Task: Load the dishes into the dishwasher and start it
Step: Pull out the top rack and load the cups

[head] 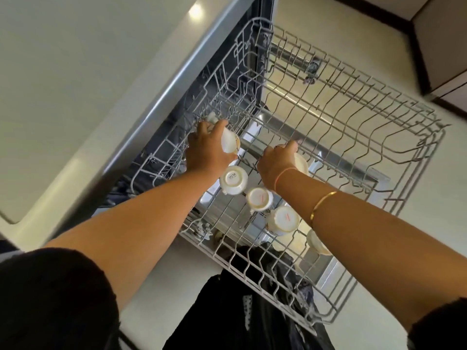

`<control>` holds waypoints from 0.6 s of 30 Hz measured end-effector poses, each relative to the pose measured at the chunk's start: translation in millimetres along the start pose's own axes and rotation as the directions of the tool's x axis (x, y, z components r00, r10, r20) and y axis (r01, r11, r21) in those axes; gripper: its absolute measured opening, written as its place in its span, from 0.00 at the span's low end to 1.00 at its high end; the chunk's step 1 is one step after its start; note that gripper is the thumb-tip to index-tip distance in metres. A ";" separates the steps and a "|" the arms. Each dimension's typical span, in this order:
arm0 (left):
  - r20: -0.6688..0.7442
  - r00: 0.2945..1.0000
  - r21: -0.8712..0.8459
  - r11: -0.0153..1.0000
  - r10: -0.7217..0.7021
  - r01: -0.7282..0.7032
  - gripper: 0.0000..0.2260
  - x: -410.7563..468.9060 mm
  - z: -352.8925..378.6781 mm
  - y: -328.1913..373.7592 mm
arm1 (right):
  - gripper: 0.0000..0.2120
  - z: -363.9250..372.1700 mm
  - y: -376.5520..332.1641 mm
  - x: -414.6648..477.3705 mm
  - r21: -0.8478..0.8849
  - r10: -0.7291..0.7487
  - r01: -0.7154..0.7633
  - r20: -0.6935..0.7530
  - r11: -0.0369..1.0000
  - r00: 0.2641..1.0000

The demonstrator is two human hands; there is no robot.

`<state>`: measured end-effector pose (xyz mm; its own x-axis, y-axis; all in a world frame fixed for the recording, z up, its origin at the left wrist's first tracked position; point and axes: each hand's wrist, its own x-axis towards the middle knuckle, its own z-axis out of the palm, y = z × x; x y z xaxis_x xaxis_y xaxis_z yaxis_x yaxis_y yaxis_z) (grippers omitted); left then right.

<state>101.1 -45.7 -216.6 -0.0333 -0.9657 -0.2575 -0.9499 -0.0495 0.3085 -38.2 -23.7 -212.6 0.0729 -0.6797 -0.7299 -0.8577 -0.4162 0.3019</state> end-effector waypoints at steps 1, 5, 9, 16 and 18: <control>0.008 1.000 0.002 1.000 0.006 -0.006 0.34 2.0 1.7 -0.1 | 0.23 1.2 -1.5 0.4 0.000 0.003 -0.003 -0.008 1.000 1.000; 0.049 0.998 0.007 1.000 0.027 -0.027 0.37 10.4 8.7 0.2 | 0.28 8.0 2.8 4.4 0.091 -0.066 0.073 -0.073 0.993 0.995; 0.116 0.992 0.030 0.998 0.048 -0.052 0.33 13.9 15.0 4.9 | 0.39 15.8 16.9 8.5 0.229 -0.151 0.173 -0.112 0.958 0.982; 0.152 0.985 0.052 0.995 0.077 -0.086 0.29 19.1 26.8 9.4 | 0.46 28.1 38.9 6.4 0.419 -0.136 0.169 -0.108 0.892 0.985; 0.158 0.986 0.057 0.996 0.057 -0.067 0.29 21.8 29.9 7.7 | 0.46 31.1 40.7 6.7 0.452 -0.126 0.166 -0.117 0.876 0.985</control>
<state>83.8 -59.5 -247.3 -0.1360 -0.9147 -0.3806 -0.9618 0.0298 0.2721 -88.5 -26.4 -224.3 0.2393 -0.6875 -0.6856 -0.9698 -0.2043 -0.1335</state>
